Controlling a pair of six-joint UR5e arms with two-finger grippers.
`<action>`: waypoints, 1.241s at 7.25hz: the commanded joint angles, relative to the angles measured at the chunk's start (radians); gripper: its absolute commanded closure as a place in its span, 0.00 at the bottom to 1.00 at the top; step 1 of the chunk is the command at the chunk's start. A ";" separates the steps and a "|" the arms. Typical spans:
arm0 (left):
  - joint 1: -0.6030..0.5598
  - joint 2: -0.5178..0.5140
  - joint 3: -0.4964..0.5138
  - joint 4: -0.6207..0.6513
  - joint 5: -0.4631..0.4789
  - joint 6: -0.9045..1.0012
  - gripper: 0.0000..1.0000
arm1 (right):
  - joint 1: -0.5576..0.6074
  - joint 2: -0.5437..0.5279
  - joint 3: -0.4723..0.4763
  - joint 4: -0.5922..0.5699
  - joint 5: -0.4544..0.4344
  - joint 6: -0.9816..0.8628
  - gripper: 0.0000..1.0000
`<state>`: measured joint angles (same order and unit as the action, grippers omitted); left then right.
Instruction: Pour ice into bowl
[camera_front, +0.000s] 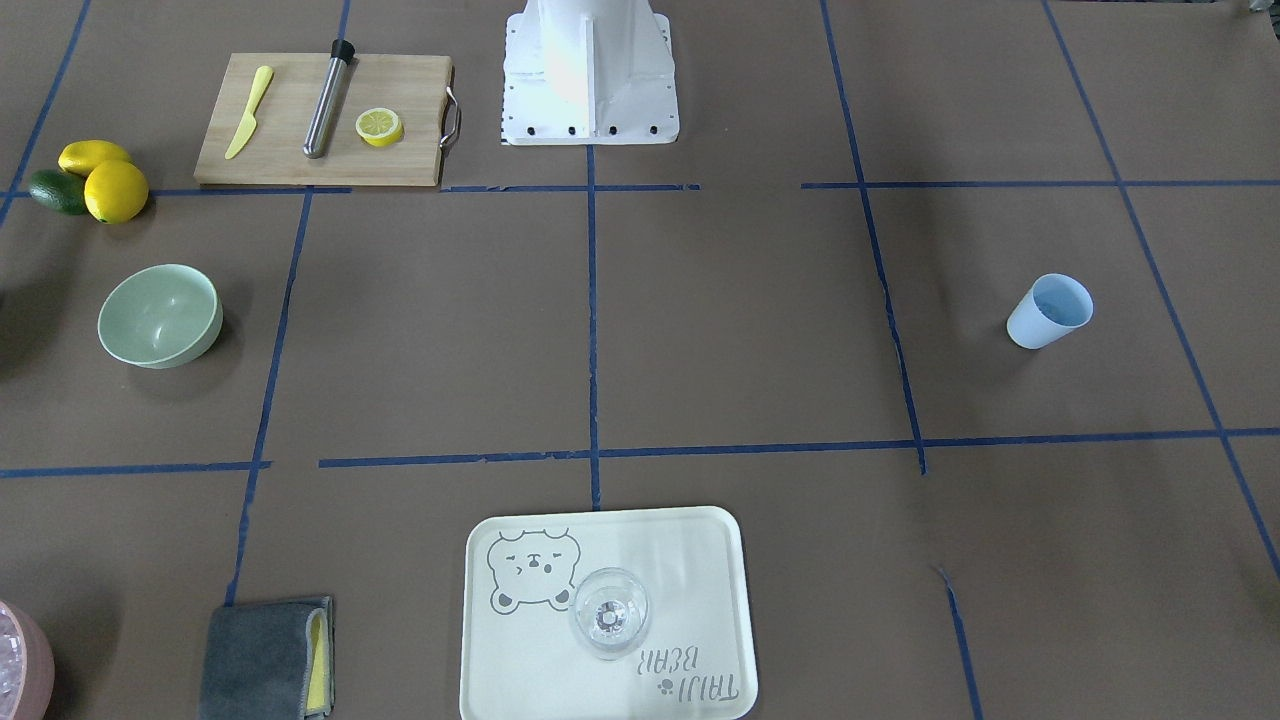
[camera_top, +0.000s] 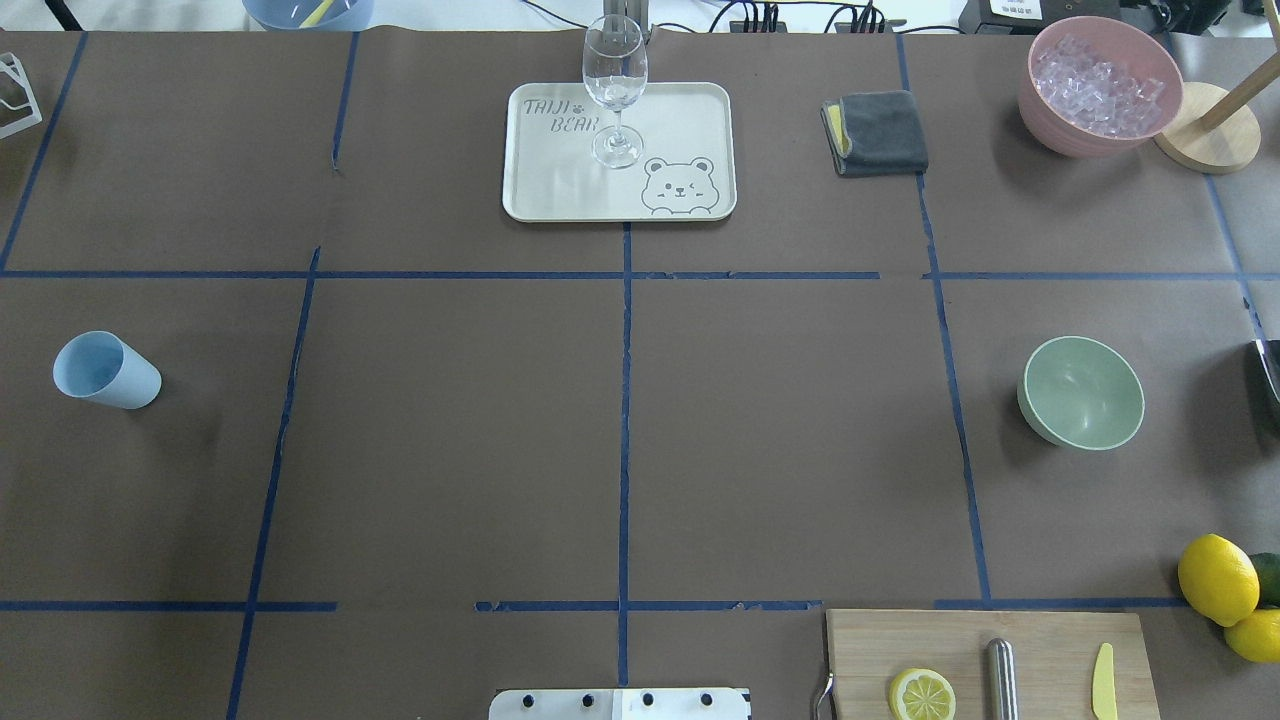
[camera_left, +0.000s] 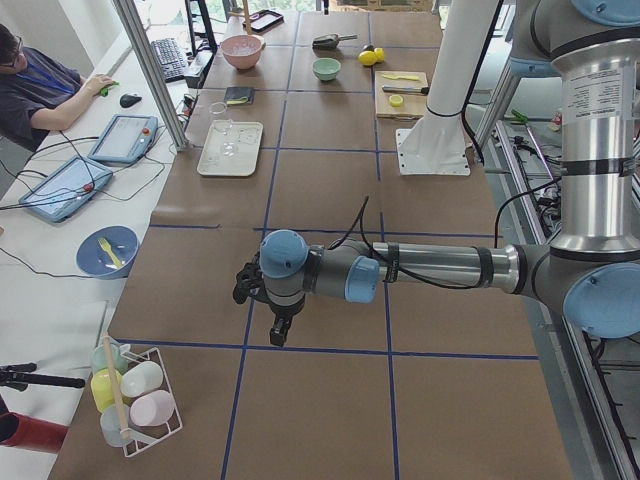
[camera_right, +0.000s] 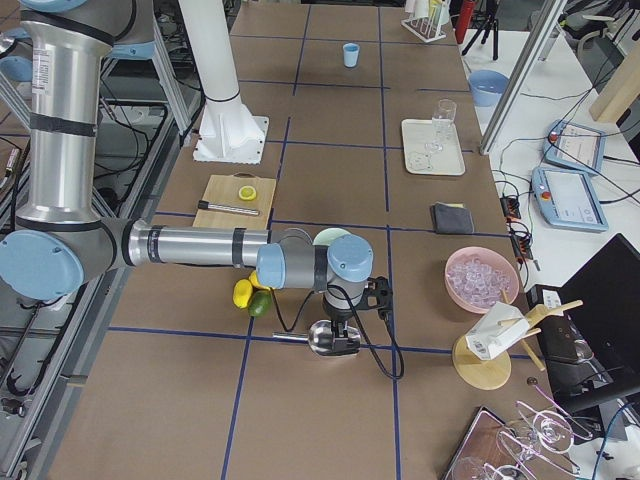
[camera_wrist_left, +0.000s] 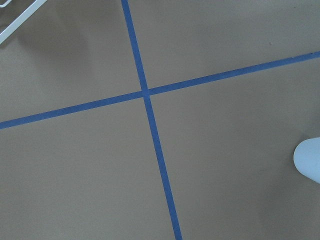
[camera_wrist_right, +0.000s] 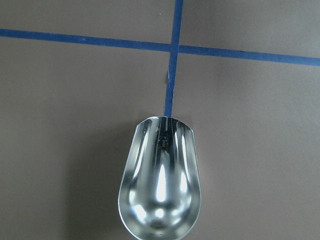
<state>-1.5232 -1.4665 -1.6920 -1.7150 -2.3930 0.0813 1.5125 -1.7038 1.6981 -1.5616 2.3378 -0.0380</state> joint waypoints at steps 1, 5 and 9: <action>0.000 0.000 -0.008 0.000 -0.001 0.005 0.00 | 0.000 0.000 -0.002 0.000 0.000 0.003 0.00; -0.002 0.002 -0.014 -0.002 -0.012 0.002 0.00 | 0.002 0.000 -0.005 0.006 -0.005 0.000 0.00; 0.000 0.002 -0.015 -0.002 -0.006 0.005 0.00 | -0.015 0.006 0.035 0.203 -0.105 0.001 0.00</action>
<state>-1.5233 -1.4650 -1.7065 -1.7165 -2.4019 0.0851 1.5092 -1.6975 1.7186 -1.4862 2.2962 -0.0382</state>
